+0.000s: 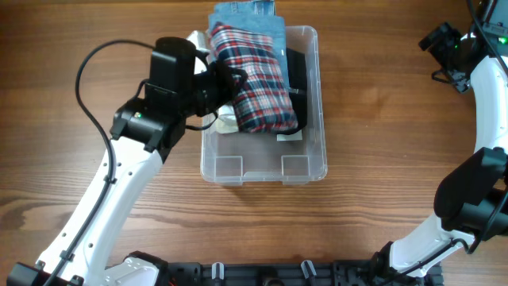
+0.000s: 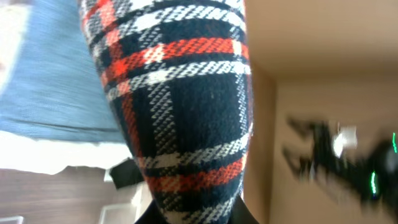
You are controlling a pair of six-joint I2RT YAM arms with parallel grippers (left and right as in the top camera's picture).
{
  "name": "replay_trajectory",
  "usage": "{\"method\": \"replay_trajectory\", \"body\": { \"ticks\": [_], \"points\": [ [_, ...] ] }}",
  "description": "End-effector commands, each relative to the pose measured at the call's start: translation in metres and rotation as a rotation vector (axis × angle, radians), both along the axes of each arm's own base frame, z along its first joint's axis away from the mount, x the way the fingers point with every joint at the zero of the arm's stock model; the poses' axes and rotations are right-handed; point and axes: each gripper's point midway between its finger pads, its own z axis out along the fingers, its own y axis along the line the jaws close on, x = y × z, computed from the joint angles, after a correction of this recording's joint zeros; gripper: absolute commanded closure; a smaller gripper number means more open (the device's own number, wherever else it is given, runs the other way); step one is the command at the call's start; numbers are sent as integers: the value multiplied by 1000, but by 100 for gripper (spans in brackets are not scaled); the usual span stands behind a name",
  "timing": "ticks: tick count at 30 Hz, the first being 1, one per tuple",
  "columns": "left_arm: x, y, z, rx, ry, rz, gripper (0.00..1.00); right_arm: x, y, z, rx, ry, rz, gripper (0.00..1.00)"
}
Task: Pack container
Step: 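Lower the plaid cloth into the lower half of the bin and release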
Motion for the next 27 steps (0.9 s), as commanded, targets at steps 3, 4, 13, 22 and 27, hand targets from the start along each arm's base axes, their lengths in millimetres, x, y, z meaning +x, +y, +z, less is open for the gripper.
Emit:
{"method": "replay_trajectory", "body": {
  "ticks": [3,4,13,22,27],
  "points": [
    [24,36,10,-220,109,611,96,2,3,-3,13,1,-5,0],
    [23,36,10,-269,125,678,96,2,3,-3,13,1,-4,0],
    [11,7,14,-392,123,808,96,2,3,-3,13,1,-5,0],
    [-8,-8,14,-311,41,832,96,2,3,-3,13,1,-5,0],
    [2,-3,0,-256,6,893,95,2,3,-3,13,1,-5,0]
  ]
}}
